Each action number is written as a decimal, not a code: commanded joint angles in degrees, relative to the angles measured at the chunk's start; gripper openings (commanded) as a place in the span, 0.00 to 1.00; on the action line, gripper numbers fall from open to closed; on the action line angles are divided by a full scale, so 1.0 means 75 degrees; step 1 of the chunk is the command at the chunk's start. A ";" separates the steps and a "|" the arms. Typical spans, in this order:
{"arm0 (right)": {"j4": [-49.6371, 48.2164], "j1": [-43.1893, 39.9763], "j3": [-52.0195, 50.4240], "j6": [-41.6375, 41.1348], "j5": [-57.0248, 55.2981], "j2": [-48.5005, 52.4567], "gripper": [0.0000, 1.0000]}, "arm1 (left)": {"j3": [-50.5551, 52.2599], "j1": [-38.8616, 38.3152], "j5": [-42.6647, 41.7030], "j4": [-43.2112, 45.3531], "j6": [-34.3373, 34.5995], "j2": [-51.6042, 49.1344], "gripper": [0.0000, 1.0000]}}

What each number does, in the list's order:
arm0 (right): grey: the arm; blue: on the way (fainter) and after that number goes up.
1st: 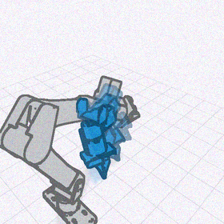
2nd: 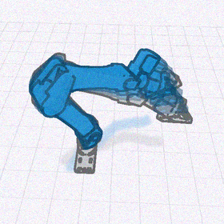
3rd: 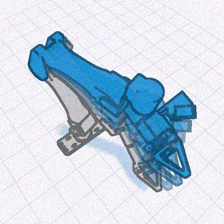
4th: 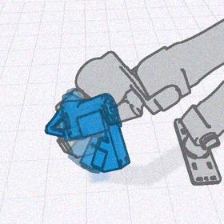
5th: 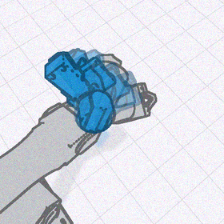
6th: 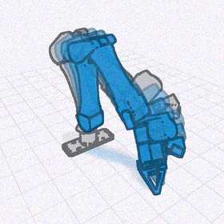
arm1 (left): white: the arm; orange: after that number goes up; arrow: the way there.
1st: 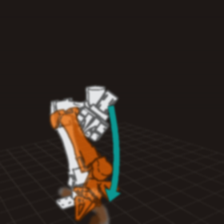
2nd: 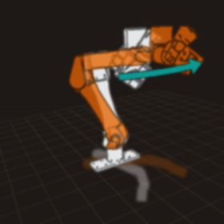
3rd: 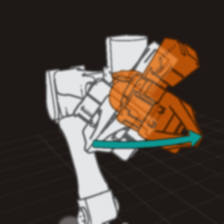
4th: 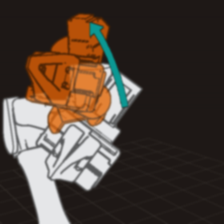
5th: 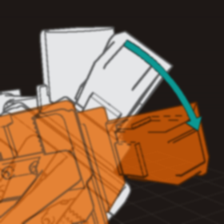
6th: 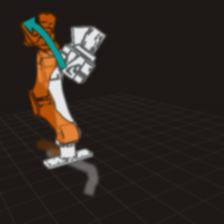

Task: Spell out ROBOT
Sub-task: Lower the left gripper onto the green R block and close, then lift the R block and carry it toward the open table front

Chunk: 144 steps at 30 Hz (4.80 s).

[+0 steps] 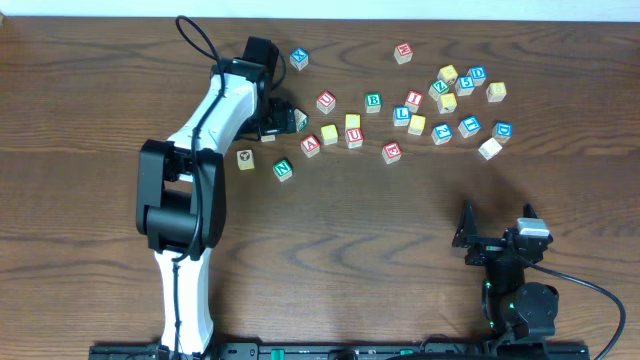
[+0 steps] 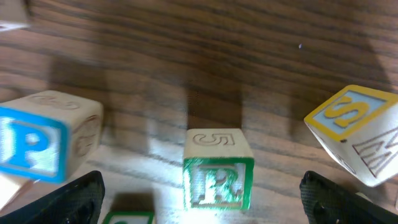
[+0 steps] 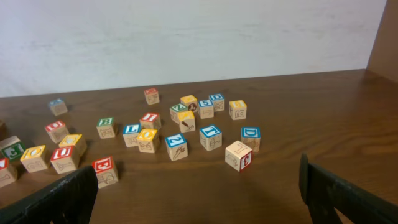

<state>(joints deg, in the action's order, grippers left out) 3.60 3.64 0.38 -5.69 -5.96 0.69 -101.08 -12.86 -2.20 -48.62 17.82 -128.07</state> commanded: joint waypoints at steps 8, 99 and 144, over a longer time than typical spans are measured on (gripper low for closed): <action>0.0029 -0.0058 -0.0009 -0.0090 0.0015 -0.0041 0.99 | -0.0149 0.0017 -0.0219 0.0073 0.0038 -0.0119 0.89; 0.0029 -0.0058 -0.0009 -0.0090 0.0015 -0.0041 0.99 | -0.0070 0.0023 -0.0163 -0.0262 -0.0367 0.1174 0.25; 0.0029 -0.0058 -0.0009 -0.0093 0.0015 -0.0041 0.99 | 0.6041 -0.2212 0.0216 0.1798 0.1740 0.5045 0.21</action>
<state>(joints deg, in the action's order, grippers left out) 3.62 3.60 0.38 -5.72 -5.96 0.69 -58.33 -29.52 -2.33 -36.88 27.42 -90.02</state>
